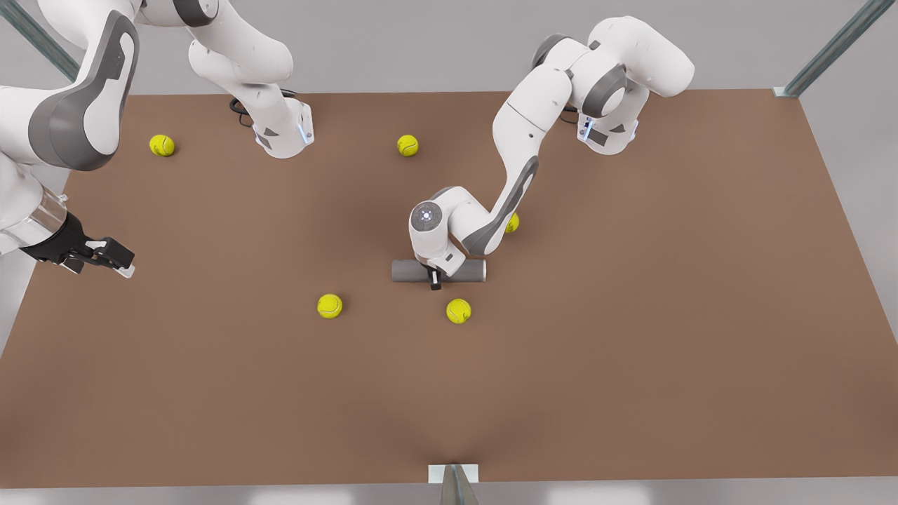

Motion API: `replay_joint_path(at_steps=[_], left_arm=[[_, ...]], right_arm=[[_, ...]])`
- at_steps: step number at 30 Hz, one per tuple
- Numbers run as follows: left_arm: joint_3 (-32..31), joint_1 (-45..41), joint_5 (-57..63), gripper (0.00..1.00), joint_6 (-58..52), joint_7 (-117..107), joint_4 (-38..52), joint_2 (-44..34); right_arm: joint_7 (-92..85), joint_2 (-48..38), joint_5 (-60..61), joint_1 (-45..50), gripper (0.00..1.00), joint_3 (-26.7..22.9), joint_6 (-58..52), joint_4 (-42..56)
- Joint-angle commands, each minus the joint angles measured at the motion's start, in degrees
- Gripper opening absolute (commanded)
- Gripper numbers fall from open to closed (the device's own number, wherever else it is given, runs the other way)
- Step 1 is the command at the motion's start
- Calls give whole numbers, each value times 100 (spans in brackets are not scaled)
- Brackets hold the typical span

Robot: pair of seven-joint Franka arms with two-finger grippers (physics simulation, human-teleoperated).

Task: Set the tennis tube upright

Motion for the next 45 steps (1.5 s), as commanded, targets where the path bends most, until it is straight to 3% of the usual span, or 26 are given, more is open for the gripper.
replay_joint_path(at_steps=[1,6,9,11,14,15,18,20,24,27,29,33,39,45], left_arm=[[0,4,41,72,-20,-37,11,-39],[9,39,-38,69,-1039,657,38,-469],[123,74,50,69,-2955,1773,143,-1172],[571,74,85,69,-4589,2704,477,-1638],[1143,65,1542,70,-6277,4145,556,-2043],[1239,65,2509,70,-6682,4822,556,-2034],[1503,65,4609,70,-7358,5982,495,-1964],[1784,74,6518,70,-7456,7248,468,-1577],[2022,329,7670,70,-7412,7231,459,-303],[1960,592,7443,70,-7052,7345,486,242],[1855,602,6510,70,-6560,7266,486,330],[1855,672,6316,70,-6208,6968,477,497],[1863,725,5982,70,-5329,3822,459,629],[1908,558,6193,71,-5461,948,459,559]], right_arm=[[26,-6,-4,0,100,-1,-2,3],[26,-15,5,0,100,-36,-2,12],[26,-15,-4,0,100,-45,-2,12],[26,-15,-4,0,100,-45,-2,12],[26,-24,-4,0,100,-54,-2,12],[26,-33,-13,0,100,-54,-11,12],[26,-33,-4,9,100,-80,-11,12],[26,-24,-4,9,100,-89,-2,12],[26,-24,5,9,100,-89,-2,12],[26,-24,-4,0,100,-89,-2,12],[26,-42,-4,0,100,-106,-11,12],[26,-42,5,9,100,-142,-2,12],[26,-33,5,9,100,-142,-2,12],[26,-33,5,0,100,-159,7,29]])
